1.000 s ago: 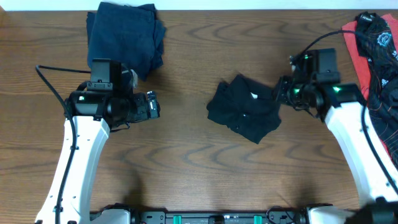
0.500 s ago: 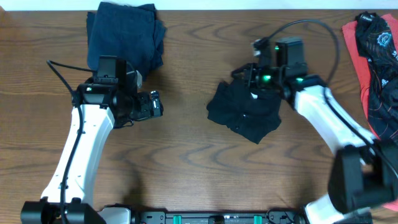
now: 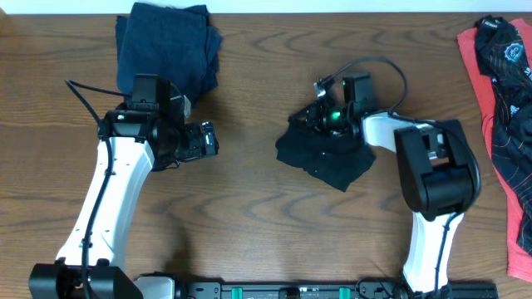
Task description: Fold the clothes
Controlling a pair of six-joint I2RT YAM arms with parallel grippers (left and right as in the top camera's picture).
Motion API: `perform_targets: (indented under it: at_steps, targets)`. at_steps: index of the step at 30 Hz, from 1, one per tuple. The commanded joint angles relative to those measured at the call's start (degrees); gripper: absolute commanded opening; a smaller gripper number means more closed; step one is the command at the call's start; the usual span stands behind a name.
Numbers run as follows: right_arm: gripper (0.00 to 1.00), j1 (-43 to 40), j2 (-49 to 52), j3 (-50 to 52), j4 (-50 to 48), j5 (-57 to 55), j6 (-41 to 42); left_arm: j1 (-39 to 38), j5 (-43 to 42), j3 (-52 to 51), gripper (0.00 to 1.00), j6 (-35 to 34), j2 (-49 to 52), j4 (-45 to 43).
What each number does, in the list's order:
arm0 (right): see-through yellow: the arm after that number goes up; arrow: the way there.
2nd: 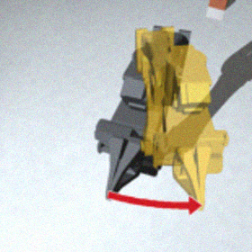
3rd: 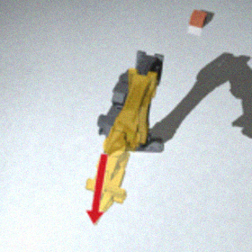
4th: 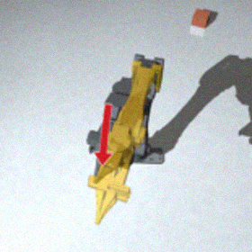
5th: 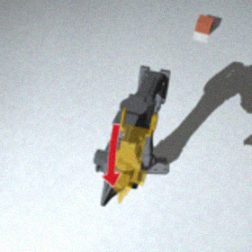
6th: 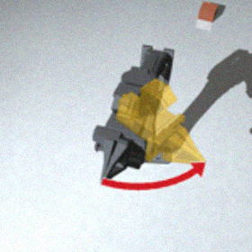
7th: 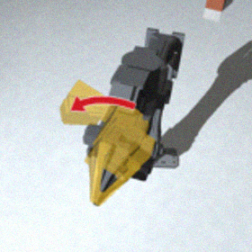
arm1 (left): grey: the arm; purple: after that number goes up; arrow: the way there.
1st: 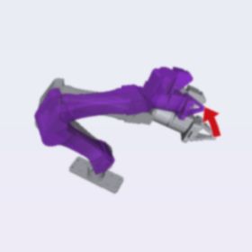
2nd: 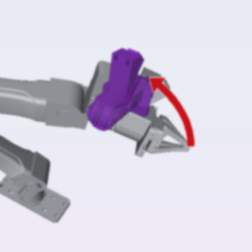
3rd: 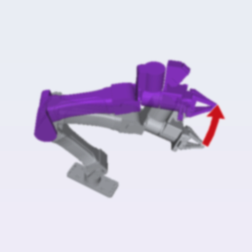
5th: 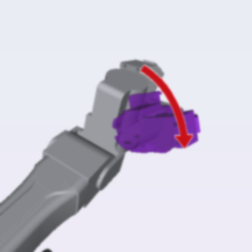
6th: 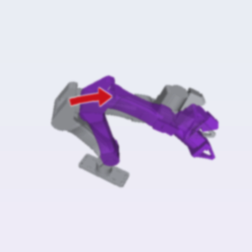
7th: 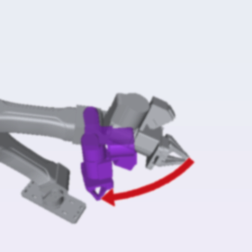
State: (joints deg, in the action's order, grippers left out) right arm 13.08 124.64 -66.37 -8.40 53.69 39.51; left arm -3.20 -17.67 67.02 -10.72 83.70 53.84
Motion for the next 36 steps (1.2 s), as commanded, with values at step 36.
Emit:
perform_targets:
  at_steps: [36]
  targets:
    - [0.09,-8.7,-30.0,17.2,34.0,-4.9,-15.2,-0.1,-0.3,-0.2,0.98,-0.3,0.1,0.8]
